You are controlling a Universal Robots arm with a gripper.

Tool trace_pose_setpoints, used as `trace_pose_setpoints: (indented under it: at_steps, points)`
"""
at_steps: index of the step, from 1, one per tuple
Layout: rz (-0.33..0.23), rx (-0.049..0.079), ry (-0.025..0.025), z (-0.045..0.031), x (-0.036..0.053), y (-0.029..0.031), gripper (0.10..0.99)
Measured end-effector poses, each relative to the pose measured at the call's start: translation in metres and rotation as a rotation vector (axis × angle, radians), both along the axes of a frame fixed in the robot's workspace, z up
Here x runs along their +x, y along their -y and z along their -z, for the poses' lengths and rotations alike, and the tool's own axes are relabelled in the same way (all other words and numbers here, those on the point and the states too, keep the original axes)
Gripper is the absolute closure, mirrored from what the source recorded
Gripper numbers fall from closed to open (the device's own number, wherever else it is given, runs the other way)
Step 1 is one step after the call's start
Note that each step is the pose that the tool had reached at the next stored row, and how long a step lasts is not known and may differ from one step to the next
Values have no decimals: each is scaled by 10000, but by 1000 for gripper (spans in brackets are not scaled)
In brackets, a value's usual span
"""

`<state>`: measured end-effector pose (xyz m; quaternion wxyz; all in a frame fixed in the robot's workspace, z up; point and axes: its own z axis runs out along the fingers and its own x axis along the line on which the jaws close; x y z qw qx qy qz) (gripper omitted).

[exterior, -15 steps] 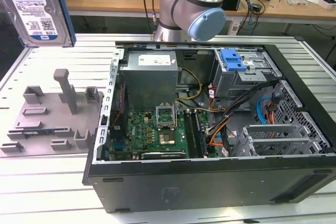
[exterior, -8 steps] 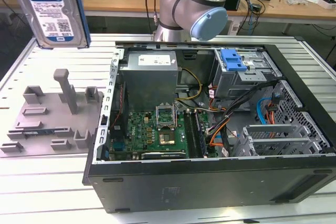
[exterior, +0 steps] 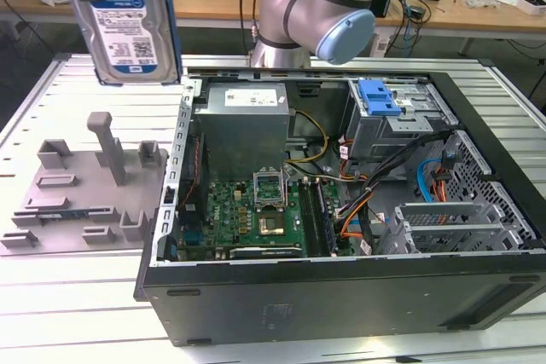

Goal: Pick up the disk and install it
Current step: 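Pick up the disk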

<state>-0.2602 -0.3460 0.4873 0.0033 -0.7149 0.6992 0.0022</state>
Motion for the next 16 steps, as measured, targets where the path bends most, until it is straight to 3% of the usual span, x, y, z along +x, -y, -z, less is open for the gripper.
trace_pose_setpoints:
  at_steps: [5, 11, 16]
  points:
    - [1, 0, 0, 0, 203, 82, 718]
    - [3, 1, 0, 0, 479, 233, 718]
    - [0, 1, -1, 0, 636, 324, 718]
